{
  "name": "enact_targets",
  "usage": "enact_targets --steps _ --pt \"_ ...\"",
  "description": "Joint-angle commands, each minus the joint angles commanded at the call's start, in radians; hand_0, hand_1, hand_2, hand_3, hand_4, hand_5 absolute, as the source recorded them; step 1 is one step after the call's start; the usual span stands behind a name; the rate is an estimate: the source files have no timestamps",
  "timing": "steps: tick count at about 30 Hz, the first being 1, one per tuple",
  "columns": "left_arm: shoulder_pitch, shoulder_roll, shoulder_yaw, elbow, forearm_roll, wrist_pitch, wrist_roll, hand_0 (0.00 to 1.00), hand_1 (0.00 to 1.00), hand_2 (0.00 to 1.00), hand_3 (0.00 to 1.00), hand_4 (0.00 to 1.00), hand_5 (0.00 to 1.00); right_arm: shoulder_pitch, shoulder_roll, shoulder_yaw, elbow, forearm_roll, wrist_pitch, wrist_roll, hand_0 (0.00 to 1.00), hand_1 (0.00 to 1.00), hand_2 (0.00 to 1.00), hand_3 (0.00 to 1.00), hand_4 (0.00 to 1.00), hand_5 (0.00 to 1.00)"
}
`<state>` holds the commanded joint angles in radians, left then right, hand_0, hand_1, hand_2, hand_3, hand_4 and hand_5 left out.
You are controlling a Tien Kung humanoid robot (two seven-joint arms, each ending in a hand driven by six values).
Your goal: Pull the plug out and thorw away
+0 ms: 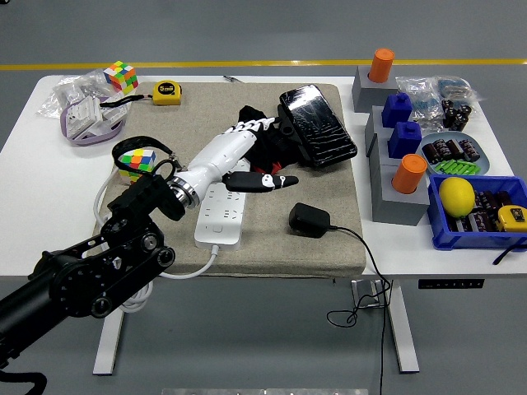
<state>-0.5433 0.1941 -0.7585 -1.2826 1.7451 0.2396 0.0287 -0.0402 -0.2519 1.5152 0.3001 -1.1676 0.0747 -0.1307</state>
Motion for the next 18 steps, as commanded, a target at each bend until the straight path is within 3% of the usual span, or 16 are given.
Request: enact_targets --steps 2,3,9,10,13,18 --pt "0.037 0.017 -0.010 -0.036 0.006 0.015 -0.009 0.755 0.716 0.563 0.998 0.979 0.328 -0.001 0.000 0.001 0.000 -0.001 0.001 0.000 0.566 0.653 0.668 0.570 0.971 0.509" --pt "0.057 0.027 -0.014 -0.055 0.008 0.015 -0.006 0.193 0.197 0.195 0.865 0.619 0.002 -0.002 0.000 0.003 0.000 -0.003 0.001 -0.001 0.566 0.653 0.668 0.571 0.971 0.509" --pt "0.157 0.082 -0.025 -0.154 0.040 -0.098 0.109 0.193 0.197 0.195 0.865 0.619 0.002 0.000 -0.002 0.007 0.003 -0.002 0.000 -0.001 0.566 0.653 0.668 0.571 0.971 0.509" --pt "0.173 0.095 -0.023 -0.172 0.048 -0.125 0.135 0.088 0.064 0.132 0.845 0.492 0.002 0.001 -0.002 0.007 0.003 -0.002 0.000 -0.001 0.567 0.653 0.668 0.571 0.971 0.508" --pt "0.206 0.123 -0.032 -0.205 0.062 -0.187 0.194 0.088 0.064 0.132 0.845 0.492 0.002 0.001 -0.003 0.009 0.004 -0.002 0.000 -0.001 0.567 0.653 0.668 0.571 0.971 0.508" --pt "0.242 0.153 -0.057 -0.225 0.067 -0.248 0.239 0.067 0.056 0.131 0.827 0.485 0.002 -0.002 -0.001 0.011 0.003 -0.003 0.002 -0.001 0.566 0.653 0.668 0.571 0.970 0.508"
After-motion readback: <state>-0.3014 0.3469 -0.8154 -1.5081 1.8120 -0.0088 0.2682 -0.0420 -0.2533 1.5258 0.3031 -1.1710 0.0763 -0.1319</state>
